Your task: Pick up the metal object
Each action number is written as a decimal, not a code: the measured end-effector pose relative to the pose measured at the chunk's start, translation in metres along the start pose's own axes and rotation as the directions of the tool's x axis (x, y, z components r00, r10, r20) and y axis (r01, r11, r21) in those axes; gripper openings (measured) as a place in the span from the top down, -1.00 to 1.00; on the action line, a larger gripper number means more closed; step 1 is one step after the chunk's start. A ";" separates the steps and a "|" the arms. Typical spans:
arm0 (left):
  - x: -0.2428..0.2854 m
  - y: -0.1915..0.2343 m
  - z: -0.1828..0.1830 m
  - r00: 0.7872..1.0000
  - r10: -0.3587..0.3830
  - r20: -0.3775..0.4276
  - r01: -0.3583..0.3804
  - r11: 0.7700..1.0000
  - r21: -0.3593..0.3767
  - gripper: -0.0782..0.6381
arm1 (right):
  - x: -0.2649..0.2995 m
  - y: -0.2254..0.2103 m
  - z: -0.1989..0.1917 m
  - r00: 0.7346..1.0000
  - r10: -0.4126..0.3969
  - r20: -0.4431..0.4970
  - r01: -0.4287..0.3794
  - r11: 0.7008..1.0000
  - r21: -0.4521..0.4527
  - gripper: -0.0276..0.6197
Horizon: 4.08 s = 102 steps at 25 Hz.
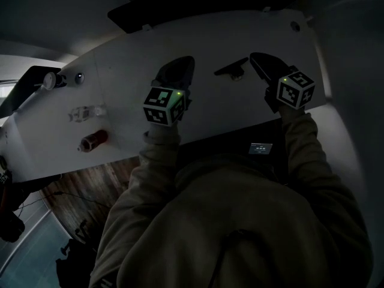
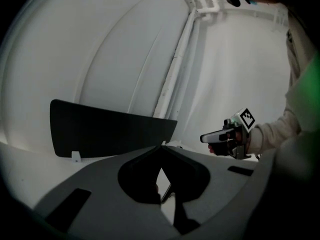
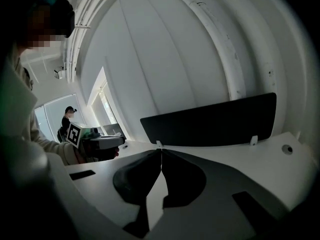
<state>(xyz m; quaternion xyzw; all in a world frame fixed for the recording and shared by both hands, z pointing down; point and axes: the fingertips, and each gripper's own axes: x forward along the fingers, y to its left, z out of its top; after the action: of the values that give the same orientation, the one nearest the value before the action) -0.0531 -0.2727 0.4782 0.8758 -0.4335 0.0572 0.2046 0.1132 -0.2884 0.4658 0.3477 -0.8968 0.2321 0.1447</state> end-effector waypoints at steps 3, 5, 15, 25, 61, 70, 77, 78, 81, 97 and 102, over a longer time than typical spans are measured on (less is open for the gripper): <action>0.002 -0.003 -0.010 1.000 -0.005 -0.006 0.005 1.000 -0.021 0.77 | 0.002 -0.001 -0.015 1.000 0.002 -0.005 -0.002 0.999 0.037 0.85; 0.003 -0.006 -0.020 1.000 -0.011 -0.021 0.010 1.000 -0.023 0.77 | 0.003 -0.003 -0.027 1.000 -0.004 -0.010 0.005 0.998 0.055 0.85; 0.013 -0.005 -0.063 0.997 -0.029 -0.066 0.024 0.997 -0.073 0.77 | 0.008 -0.016 -0.079 0.997 -0.025 -0.067 0.032 0.994 0.100 0.85; 0.010 -0.011 -0.085 0.996 -0.064 -0.055 0.052 0.978 -0.204 0.77 | 0.015 -0.029 -0.124 0.968 -0.148 -0.204 0.123 0.983 -0.134 0.82; 0.028 0.004 -0.152 0.988 -0.060 -0.143 0.018 0.960 -0.280 0.77 | 0.072 -0.078 -0.210 0.901 -0.238 -0.363 0.205 0.971 -0.126 0.15; 0.020 0.013 -0.160 0.987 -0.057 -0.148 0.011 0.956 -0.292 0.77 | 0.076 -0.088 -0.207 0.875 -0.311 -0.371 0.236 0.943 -0.234 0.14; 0.022 0.014 -0.167 0.984 -0.055 -0.168 0.004 0.957 -0.291 0.77 | 0.074 -0.091 -0.223 0.854 -0.278 -0.439 0.181 0.951 -0.250 0.12; 0.022 0.013 -0.168 0.983 -0.056 -0.172 0.004 0.957 -0.291 0.77 | 0.074 -0.092 -0.224 0.850 -0.282 -0.445 0.176 0.948 -0.265 0.11; 0.020 0.016 -0.171 0.982 -0.052 -0.179 -0.003 0.956 -0.295 0.77 | 0.077 -0.095 -0.223 0.848 -0.301 -0.435 0.190 0.941 -0.280 0.12; 0.016 0.021 -0.166 0.984 -0.033 -0.177 -0.021 0.954 -0.299 0.77 | 0.079 -0.084 -0.212 0.858 -0.288 -0.427 0.184 0.946 -0.267 0.12; 0.013 0.020 -0.158 0.985 -0.033 -0.168 -0.018 0.956 -0.293 0.77 | 0.076 -0.081 -0.210 0.857 -0.282 -0.431 0.184 0.949 -0.254 0.12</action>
<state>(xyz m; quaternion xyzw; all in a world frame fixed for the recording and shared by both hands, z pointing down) -0.0484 -0.2286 0.6321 0.8293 -0.4146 0.0663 0.3687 0.1353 -0.2749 0.7014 0.3721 -0.8065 0.1955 0.4157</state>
